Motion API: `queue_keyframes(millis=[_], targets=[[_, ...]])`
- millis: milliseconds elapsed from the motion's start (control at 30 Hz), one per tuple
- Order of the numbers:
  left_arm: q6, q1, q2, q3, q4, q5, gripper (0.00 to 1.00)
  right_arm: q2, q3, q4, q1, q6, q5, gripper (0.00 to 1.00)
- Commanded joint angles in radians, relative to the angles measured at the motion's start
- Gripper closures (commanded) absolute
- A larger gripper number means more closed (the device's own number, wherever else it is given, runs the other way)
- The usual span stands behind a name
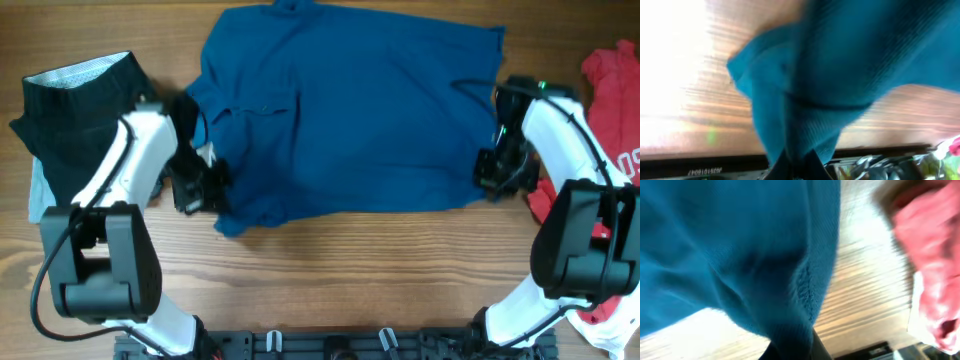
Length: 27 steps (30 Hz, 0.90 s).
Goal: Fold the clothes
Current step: 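Lay the shirt flat on the table with both grippers and release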
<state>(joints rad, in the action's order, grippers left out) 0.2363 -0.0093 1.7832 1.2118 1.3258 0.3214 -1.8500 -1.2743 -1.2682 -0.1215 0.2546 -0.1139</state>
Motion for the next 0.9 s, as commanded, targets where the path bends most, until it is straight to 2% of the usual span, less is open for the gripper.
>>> queue_keyframes(millis=[0,67,267,367,633,867], targets=[[-0.006,0.002,-0.099,-0.133,-0.023,-0.053,0.96,0.094,0.100,0.027,-0.066,0.037,0.037,0.96],[0.069,0.011,-0.153,-0.183,-0.035,-0.134,0.96,0.133,0.145,0.050,-0.110,0.037,0.049,0.96],[0.224,0.067,-0.314,-0.212,-0.088,-0.185,0.96,0.216,0.197,0.076,-0.212,0.038,0.078,0.96],[0.225,0.087,-0.372,-0.212,-0.103,-0.186,0.96,0.232,0.197,0.074,-0.228,0.034,0.089,0.96],[0.248,0.118,-0.444,-0.212,-0.023,-0.248,0.96,0.312,0.197,0.052,-0.265,0.045,0.066,0.96],[0.297,0.156,-0.537,-0.212,-0.042,-0.252,0.96,0.392,0.214,0.045,-0.295,0.045,0.068,0.96]])
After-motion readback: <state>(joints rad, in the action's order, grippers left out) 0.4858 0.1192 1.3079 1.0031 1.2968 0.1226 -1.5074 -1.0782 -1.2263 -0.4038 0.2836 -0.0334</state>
